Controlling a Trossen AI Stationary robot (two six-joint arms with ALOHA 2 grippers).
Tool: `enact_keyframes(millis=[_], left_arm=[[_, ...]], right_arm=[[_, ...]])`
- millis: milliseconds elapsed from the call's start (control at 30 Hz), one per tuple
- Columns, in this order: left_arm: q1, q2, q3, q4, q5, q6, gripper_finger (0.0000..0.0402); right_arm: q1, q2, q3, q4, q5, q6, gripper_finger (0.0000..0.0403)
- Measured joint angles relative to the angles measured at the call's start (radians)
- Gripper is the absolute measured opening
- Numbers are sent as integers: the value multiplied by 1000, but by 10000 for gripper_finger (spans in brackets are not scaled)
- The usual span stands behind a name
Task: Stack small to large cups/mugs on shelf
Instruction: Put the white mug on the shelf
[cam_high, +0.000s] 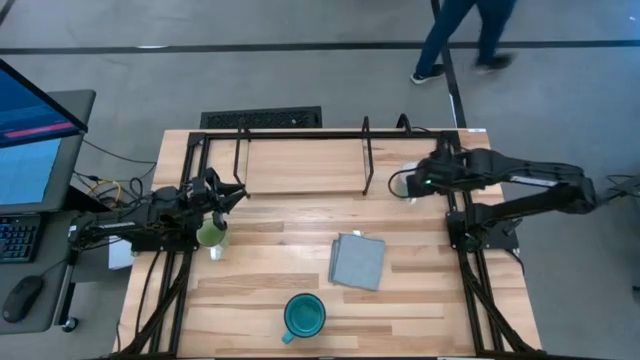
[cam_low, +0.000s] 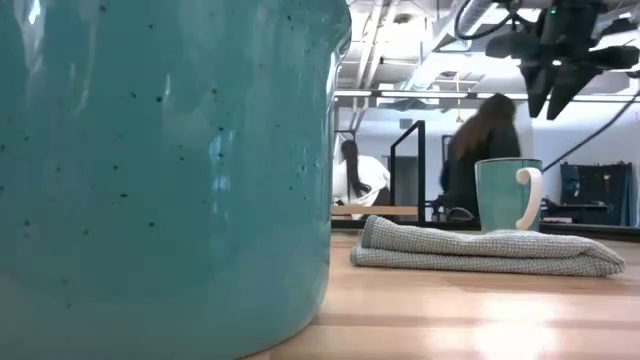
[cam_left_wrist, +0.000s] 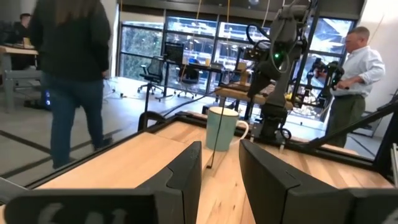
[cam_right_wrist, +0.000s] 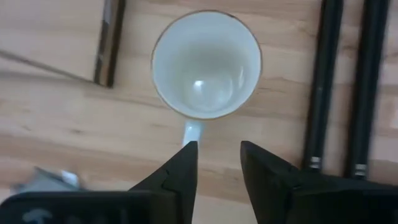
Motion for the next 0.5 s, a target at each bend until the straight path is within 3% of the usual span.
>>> enact_keyframes(millis=[167,500], left_arm=[[0,0,0,2,0,0,98],[0,0,0,-13,-1,0,98]], right_arm=[[24,-54,-63,137,-31,12,134],[90,20,-135,151,-35,70,123]])
